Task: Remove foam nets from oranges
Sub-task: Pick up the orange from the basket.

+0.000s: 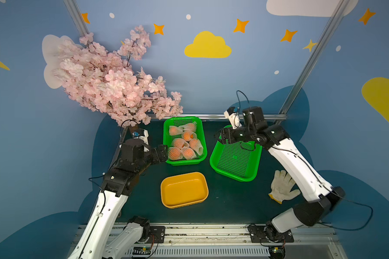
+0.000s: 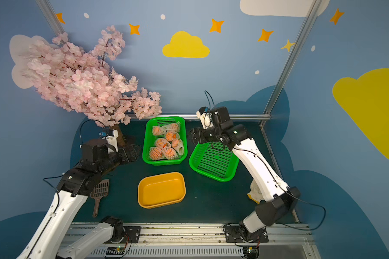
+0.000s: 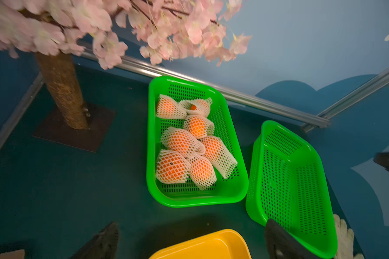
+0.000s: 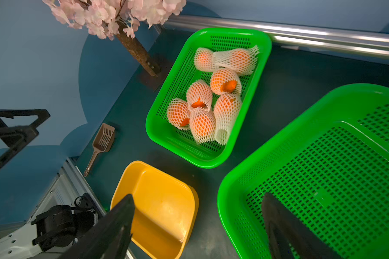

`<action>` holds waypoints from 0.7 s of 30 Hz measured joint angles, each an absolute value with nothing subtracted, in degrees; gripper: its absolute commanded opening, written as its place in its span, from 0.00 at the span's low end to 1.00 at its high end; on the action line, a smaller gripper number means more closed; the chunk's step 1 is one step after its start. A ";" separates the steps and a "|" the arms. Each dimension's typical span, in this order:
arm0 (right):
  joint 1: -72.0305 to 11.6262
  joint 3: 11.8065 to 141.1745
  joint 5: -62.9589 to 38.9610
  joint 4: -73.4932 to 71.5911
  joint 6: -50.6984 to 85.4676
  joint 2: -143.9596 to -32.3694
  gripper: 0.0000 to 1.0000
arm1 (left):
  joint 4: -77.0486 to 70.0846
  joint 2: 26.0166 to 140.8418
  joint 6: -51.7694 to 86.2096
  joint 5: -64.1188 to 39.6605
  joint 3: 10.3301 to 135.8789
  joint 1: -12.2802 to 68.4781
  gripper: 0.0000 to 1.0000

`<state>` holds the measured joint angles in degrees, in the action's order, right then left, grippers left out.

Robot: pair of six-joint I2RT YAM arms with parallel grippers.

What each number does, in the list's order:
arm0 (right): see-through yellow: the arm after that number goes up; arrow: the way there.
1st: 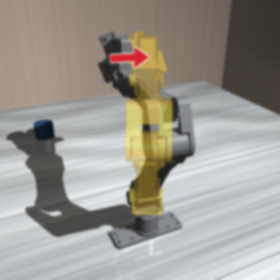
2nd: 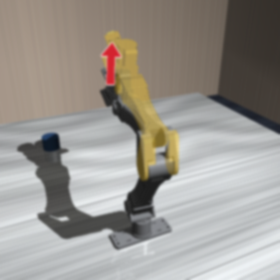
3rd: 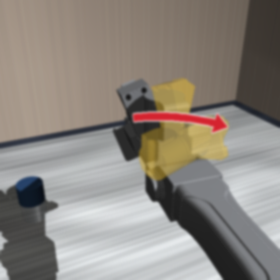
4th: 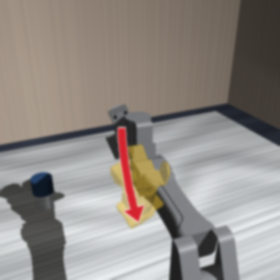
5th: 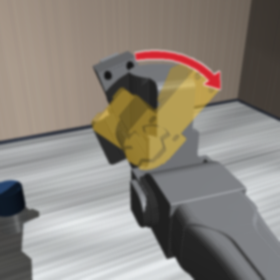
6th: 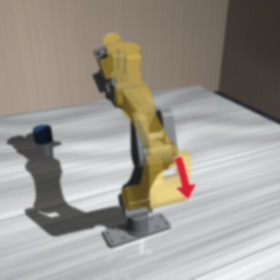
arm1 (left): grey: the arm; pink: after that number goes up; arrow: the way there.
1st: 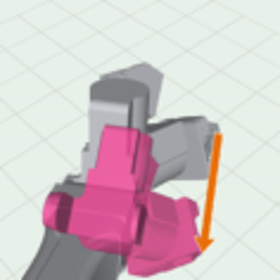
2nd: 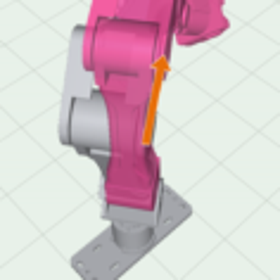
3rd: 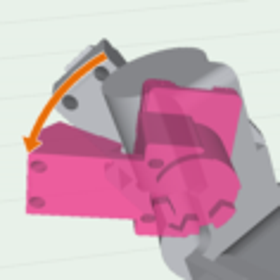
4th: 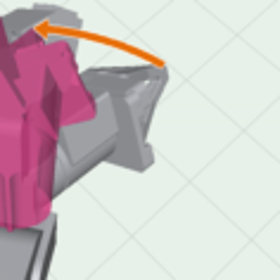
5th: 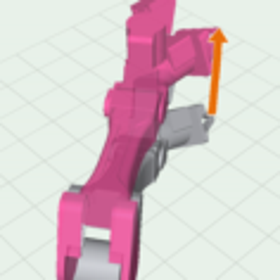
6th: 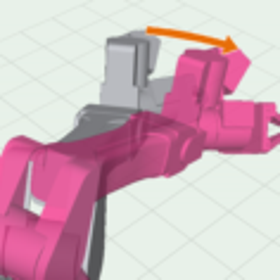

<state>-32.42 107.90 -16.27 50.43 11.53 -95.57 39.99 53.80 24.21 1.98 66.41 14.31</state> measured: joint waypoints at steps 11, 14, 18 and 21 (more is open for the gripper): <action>-37.12 158.10 -15.42 76.16 7.88 -137.93 0.88 | 41.63 54.04 24.27 -12.08 64.20 15.29 1.00; -38.57 152.51 -15.57 75.00 7.60 -137.91 0.88 | 41.56 52.66 24.60 -13.50 60.95 15.29 1.00; -40.38 146.36 -16.78 70.24 7.62 -137.08 0.88 | 41.36 52.71 26.65 -14.02 57.49 15.27 1.00; -42.39 145.67 -18.06 67.66 7.68 -137.10 0.88 | 40.03 53.43 28.84 -14.35 55.13 14.81 1.00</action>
